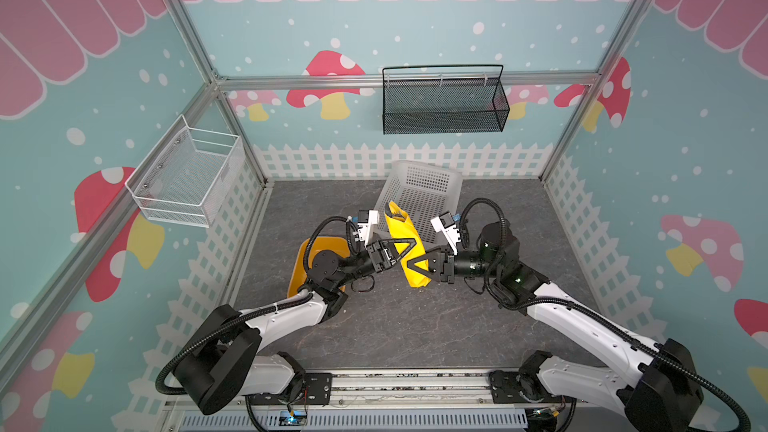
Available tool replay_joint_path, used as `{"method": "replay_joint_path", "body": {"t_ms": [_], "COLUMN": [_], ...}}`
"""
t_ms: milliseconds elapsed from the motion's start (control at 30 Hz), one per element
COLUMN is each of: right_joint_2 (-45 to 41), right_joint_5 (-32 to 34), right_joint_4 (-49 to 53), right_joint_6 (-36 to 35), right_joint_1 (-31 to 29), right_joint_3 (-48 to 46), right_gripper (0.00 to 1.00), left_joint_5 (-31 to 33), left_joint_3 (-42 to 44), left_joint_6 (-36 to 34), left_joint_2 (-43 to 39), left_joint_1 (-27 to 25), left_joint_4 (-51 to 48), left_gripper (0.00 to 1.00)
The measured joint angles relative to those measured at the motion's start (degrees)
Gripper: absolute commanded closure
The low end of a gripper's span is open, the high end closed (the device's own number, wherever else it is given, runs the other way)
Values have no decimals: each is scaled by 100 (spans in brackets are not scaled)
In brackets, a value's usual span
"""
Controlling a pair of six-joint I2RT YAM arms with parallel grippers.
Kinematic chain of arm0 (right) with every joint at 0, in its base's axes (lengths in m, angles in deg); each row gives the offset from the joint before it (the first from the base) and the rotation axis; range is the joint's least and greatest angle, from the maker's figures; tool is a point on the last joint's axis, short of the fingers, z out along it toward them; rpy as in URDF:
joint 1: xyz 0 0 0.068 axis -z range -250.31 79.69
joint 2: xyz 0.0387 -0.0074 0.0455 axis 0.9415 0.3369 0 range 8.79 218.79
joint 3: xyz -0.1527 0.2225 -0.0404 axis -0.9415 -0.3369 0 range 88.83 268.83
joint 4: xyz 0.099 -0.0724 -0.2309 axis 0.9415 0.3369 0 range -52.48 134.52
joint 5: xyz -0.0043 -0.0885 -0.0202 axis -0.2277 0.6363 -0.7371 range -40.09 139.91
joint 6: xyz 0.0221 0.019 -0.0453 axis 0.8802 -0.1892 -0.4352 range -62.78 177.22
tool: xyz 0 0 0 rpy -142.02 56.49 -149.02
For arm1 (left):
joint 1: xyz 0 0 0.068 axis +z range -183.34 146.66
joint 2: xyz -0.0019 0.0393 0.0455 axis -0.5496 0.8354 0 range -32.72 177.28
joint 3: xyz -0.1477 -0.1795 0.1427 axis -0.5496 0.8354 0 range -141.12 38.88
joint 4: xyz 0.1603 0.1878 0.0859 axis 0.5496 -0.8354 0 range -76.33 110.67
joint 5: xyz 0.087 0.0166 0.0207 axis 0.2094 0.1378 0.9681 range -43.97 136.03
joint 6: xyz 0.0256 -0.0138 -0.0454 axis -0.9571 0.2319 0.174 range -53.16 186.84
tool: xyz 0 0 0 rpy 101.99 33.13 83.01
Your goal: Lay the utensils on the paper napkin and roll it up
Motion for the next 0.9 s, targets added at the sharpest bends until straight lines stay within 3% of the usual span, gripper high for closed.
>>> {"method": "replay_joint_path", "body": {"t_ms": [233,367,533,900], "right_joint_2": [-70,-70,-74,-90], "right_joint_5": [-87,-114,-79,83], "right_joint_4": [-79,-125,-153,-304], "right_joint_6": [98,114,136,151], "right_joint_1": [35,37,37,39], "right_joint_3": [-129,-133,-146,-175], "right_gripper": [83,89,92,92], "left_joint_5": [2,22,50,37], "left_joint_3": [0,0,0,0], "left_joint_6": [-173,-247,-387,-468], "left_joint_2": [-160,-184,-299,-299], "left_joint_1": [-2,-2,-7,-129], "left_joint_4": [-216,-308,-557,-861], "left_gripper": [83,72,58,55]}}
